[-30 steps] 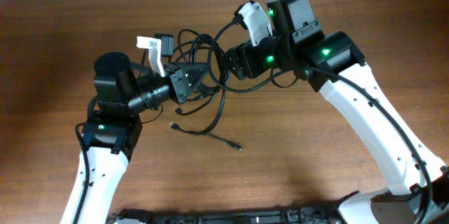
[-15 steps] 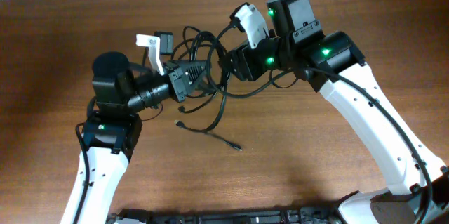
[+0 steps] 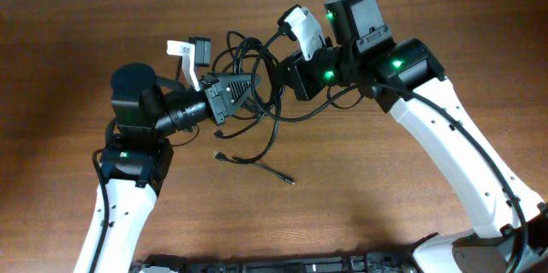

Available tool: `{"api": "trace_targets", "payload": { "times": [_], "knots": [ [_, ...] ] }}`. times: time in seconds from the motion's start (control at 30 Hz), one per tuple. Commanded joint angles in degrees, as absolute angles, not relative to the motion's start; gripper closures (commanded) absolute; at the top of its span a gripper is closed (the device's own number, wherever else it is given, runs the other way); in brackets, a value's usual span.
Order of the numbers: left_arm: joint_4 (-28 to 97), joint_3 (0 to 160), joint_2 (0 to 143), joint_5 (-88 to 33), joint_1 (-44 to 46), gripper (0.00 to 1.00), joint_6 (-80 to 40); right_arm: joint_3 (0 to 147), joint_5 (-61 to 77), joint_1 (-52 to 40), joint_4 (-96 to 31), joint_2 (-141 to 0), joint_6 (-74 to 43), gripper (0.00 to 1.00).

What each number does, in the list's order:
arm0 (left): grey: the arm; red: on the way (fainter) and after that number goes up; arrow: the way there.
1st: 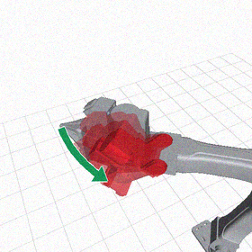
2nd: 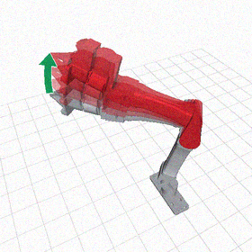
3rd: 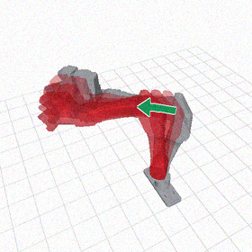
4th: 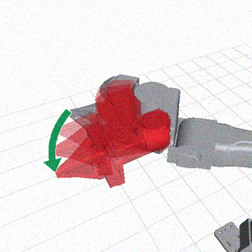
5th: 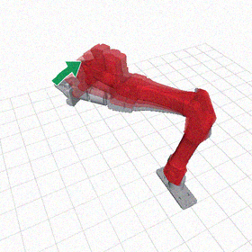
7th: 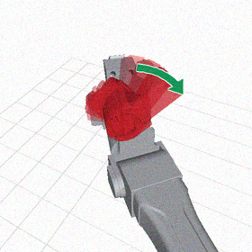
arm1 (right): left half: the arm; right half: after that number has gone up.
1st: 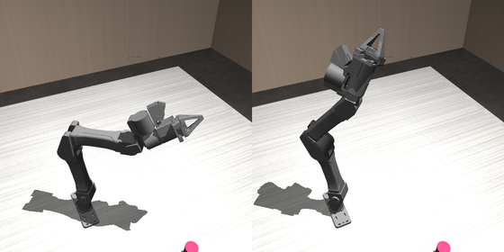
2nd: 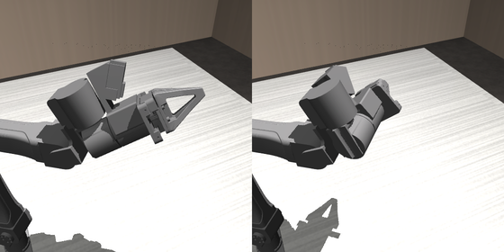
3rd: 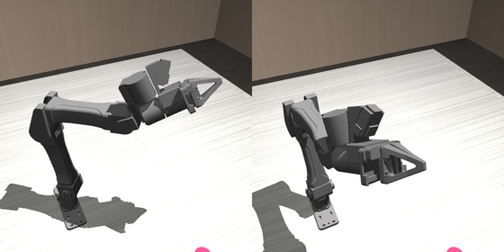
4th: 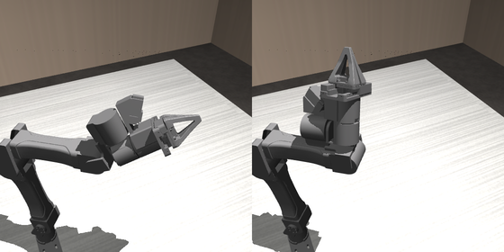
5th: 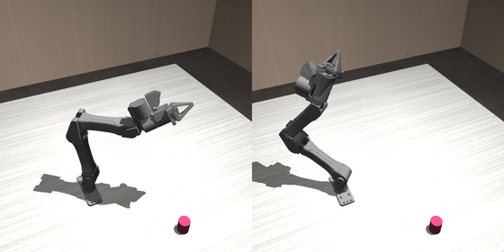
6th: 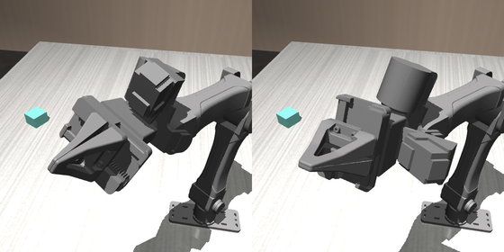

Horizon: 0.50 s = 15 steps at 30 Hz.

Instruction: Untangle cables

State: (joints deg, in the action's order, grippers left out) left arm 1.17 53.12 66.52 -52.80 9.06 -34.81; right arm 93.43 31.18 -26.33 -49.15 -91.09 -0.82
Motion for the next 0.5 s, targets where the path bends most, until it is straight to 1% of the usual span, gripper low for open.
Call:
{"api": "trace_targets", "payload": {
  "times": [0.0,0.13,0.4,0.47],
  "knots": [
    [3.5,53.6,65.7,-50.1,7.2,1.0,-35.5,93.3,30.9,-26.2,-49.6,-90.7,-0.1,0.96],
    [9.8,53.6,65.7,-44.8,4.6,1.0,-38.0,93.3,30.9,-26.2,-50.0,-90.7,1.1,0.96],
    [13.4,53.6,65.7,-42.0,3.6,1.0,-38.1,93.3,30.9,-26.2,-50.0,-90.7,1.1,0.96],
    [15.7,53.6,65.7,-39.5,3.6,1.0,-40.4,93.3,30.8,-26.2,-49.9,-90.7,1.1,0.96]
  ]
}}
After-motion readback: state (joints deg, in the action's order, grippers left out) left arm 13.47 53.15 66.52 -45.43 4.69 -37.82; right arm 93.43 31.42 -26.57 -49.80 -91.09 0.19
